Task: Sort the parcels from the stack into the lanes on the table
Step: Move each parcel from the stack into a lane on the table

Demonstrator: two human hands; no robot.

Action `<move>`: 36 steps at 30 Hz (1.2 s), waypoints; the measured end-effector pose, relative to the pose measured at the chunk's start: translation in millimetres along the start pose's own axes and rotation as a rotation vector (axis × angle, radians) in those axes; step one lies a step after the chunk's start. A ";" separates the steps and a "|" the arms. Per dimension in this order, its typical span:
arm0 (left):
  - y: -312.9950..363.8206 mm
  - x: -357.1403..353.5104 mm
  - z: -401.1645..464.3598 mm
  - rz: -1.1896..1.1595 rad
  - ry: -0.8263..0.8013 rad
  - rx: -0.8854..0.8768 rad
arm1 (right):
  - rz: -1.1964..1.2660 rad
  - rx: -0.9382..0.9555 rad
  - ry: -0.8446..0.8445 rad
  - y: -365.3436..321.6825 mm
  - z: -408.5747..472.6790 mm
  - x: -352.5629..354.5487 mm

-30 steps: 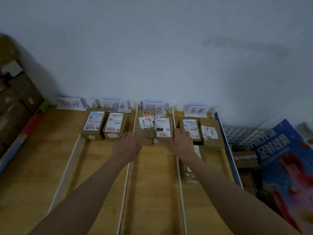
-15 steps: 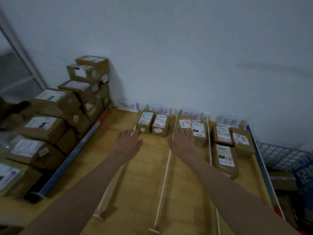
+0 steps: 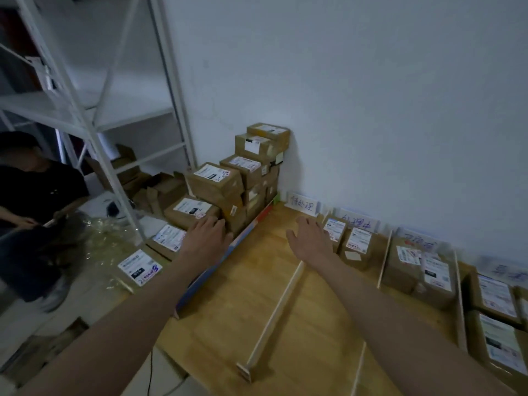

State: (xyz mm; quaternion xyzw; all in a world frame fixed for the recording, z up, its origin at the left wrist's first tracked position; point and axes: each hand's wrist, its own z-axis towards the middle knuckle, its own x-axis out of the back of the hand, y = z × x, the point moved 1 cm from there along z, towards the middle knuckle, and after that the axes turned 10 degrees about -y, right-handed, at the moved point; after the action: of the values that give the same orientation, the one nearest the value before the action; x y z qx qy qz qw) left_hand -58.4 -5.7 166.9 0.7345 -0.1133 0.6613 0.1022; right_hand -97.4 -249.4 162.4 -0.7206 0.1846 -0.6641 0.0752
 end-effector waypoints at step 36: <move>-222.1 -7.4 326.0 -0.818 -0.247 -0.004 | 0.847 -0.407 0.005 -204.6 281.4 -93.2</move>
State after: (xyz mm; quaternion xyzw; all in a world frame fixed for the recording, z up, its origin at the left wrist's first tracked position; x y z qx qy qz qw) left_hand 316.9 108.5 125.3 0.7926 0.1747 0.4730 0.3430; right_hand 209.1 -65.5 118.1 -0.5801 0.5891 -0.5271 0.1966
